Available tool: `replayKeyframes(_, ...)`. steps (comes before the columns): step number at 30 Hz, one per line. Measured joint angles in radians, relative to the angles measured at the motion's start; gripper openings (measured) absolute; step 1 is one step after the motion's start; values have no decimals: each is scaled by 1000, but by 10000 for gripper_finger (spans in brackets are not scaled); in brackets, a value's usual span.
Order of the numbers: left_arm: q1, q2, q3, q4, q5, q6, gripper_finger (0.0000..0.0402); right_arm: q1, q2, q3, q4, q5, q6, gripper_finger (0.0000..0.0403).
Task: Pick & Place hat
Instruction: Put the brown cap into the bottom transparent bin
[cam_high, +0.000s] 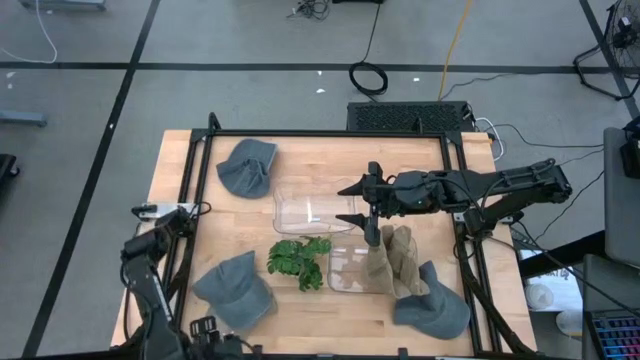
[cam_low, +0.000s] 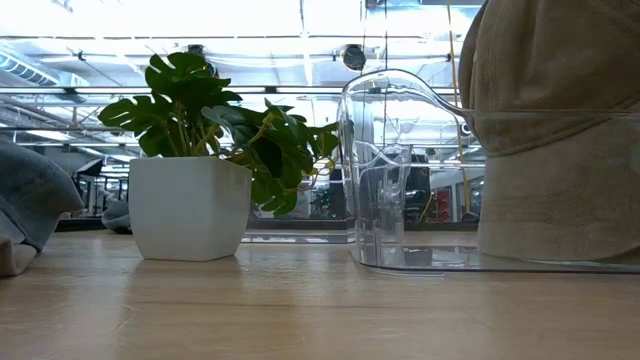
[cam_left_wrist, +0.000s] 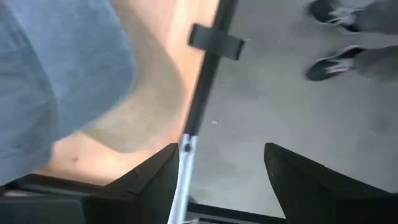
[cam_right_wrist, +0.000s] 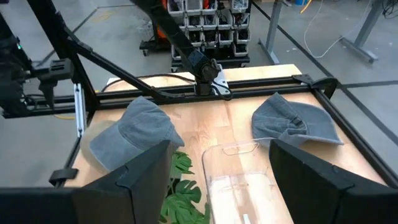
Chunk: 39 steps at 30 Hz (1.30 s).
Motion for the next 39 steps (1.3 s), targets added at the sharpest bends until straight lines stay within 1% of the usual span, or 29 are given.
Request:
replayKeyframes(2,-14,17,0,-10,-22,-6,243,0,0,0,0,0,4,258)
replayKeyframes(6,-29,22,-50,0,-37,-67,243,0,0,0,0,0,4,258)
replayKeyframes(8,-29,23,-75,-7,-23,-89,243,0,0,0,0,1,-2,258)
replayKeyframes(12,-23,22,-104,-7,25,-83,243,0,0,0,0,1,-15,258)
replayKeyframes(14,-27,22,-109,2,23,-81,243,0,0,0,0,1,-17,258)
replayKeyframes(15,-30,22,-112,17,17,-72,243,0,0,0,0,1,-21,258)
replayKeyframes(21,-50,22,-136,105,-9,102,243,0,0,0,0,1,-56,258)
replayKeyframes(26,-69,22,-171,118,-29,154,244,0,0,0,0,1,-71,258)
replayKeyframes(39,-121,22,-342,118,-25,144,243,0,0,-1,0,1,-60,258)
